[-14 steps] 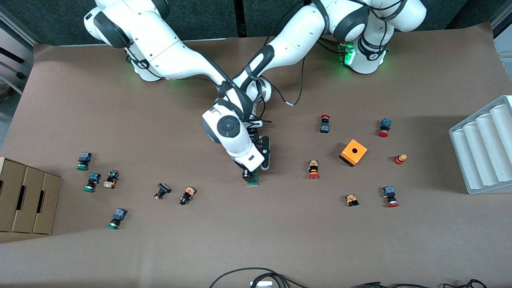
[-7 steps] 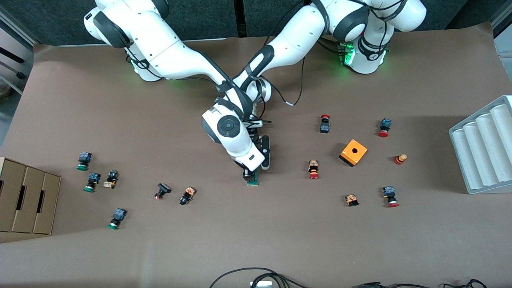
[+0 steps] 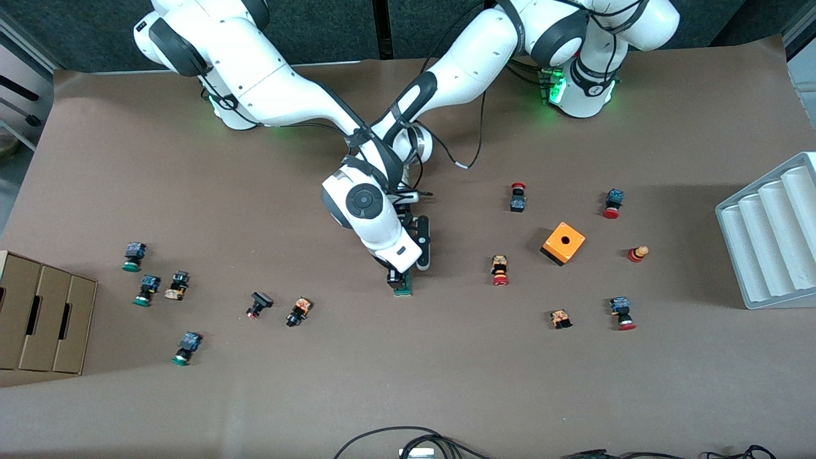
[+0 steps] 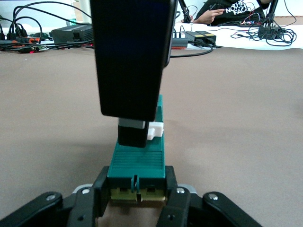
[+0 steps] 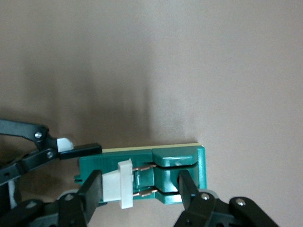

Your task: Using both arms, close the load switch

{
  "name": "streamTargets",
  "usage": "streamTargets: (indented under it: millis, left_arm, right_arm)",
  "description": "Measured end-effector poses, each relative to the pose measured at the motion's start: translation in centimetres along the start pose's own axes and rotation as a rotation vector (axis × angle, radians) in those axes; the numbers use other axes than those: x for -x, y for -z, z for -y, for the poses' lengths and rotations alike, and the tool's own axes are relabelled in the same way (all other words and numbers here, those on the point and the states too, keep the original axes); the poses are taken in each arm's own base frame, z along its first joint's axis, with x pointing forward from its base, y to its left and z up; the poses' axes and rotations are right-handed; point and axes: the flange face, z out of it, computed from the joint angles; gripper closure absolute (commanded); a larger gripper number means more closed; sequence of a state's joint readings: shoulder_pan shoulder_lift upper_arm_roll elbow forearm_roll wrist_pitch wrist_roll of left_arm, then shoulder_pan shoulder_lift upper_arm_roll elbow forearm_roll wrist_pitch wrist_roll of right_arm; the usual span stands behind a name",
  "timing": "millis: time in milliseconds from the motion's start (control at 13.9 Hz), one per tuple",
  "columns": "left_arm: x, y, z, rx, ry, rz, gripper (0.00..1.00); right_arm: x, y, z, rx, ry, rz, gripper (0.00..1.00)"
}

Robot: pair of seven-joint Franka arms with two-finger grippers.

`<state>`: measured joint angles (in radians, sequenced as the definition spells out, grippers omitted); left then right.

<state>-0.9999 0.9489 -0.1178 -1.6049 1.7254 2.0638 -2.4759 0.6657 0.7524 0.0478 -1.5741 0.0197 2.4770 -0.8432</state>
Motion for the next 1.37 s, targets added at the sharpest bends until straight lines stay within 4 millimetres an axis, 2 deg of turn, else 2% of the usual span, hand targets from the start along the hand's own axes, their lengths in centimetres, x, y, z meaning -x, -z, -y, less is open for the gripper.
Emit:
streamTargets:
  millis: [935, 1222, 1366]
  left_arm:
    - [0.0, 0.0, 0.0, 0.0, 0.0, -0.001, 0.62]
    - [0.0, 0.0, 0.0, 0.001, 0.0, -0.001, 0.62]
    - [0.0, 0.0, 0.0, 0.001, -0.001, 0.0, 0.62]
  right_arm:
    - [0.0, 0.4, -0.1, 0.0, -0.002, -0.001, 0.29]
    - [0.0, 1.7, -0.7, 0.012, -0.007, -0.012, 0.29]
    - [0.5, 2.4, -1.5, 0.026, -0.018, -0.018, 0.29]
